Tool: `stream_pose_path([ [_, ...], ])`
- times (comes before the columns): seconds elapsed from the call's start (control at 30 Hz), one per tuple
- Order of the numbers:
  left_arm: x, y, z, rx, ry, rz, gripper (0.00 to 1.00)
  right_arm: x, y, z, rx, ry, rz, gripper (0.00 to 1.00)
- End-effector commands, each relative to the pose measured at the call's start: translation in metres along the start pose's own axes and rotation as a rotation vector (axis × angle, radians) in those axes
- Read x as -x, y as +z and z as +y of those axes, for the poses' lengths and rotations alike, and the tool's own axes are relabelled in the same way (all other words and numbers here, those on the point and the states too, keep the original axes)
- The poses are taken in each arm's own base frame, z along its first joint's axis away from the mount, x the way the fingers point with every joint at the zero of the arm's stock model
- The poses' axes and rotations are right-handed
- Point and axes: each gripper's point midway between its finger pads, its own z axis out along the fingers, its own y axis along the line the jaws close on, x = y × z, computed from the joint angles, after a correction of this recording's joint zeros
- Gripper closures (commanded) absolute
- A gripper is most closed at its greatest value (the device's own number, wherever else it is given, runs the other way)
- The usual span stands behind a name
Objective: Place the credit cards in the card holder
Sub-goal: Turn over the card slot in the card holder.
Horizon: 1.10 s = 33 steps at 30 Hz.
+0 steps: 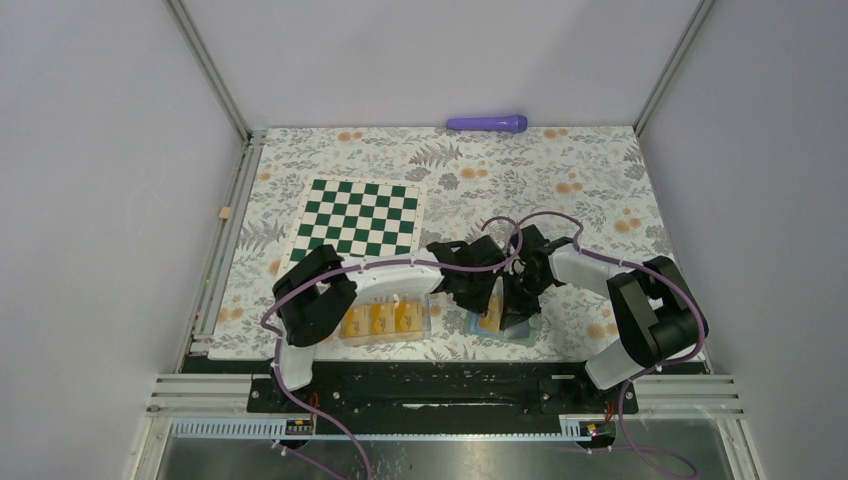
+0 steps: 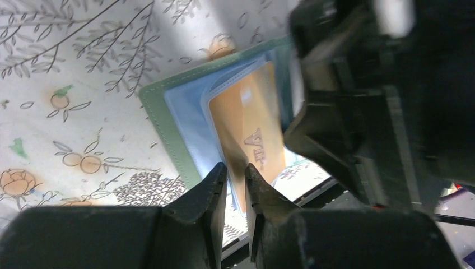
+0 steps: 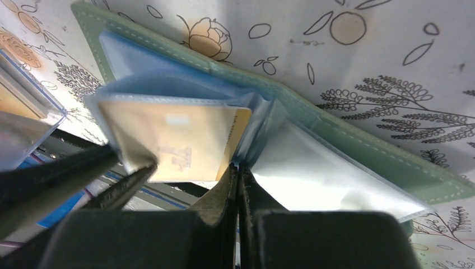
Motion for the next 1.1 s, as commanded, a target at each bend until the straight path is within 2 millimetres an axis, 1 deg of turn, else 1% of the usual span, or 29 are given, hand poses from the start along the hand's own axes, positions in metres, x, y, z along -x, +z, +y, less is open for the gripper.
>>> stream_pose_path([
  [0.0,0.03,-0.032,-0.051,-0.142,0.064,-0.111,0.82,0.004,0.001,0.006,0.021,-0.021,-0.008,1.0],
  [0.27,0.027,-0.032,-0.064,-0.205,0.072,-0.102,0.8,0.005,0.0,0.006,0.02,-0.024,-0.016,1.0],
  [0.4,0.024,-0.026,-0.062,-0.2,0.068,-0.084,0.8,0.006,-0.002,0.008,0.024,-0.025,-0.027,1.0],
  [0.5,0.021,-0.023,-0.053,-0.156,0.062,-0.075,0.98,0.008,-0.007,0.012,0.036,-0.03,-0.045,1.0],
  [0.53,0.021,-0.023,-0.05,-0.141,0.057,-0.077,1.0,0.009,-0.009,0.014,0.043,-0.036,-0.057,1.0],
  [0.63,0.022,-0.027,-0.038,-0.095,0.045,-0.086,1.0,0.011,-0.017,0.019,0.063,-0.047,-0.08,1.0],
  [0.8,0.02,-0.041,-0.001,0.021,0.001,-0.089,1.0,0.014,-0.034,0.031,0.092,-0.071,-0.125,0.9],
  [0.87,0.02,-0.049,0.011,0.06,-0.005,-0.091,1.0,0.017,-0.037,0.031,0.084,-0.073,-0.139,0.88],
  [0.97,0.02,-0.059,0.023,0.115,-0.004,-0.092,1.0,0.019,-0.035,0.029,0.074,-0.07,-0.135,0.87],
  [1.07,0.02,-0.06,0.025,0.143,-0.002,-0.068,1.0,0.019,-0.023,0.025,0.07,-0.06,-0.115,0.87],
])
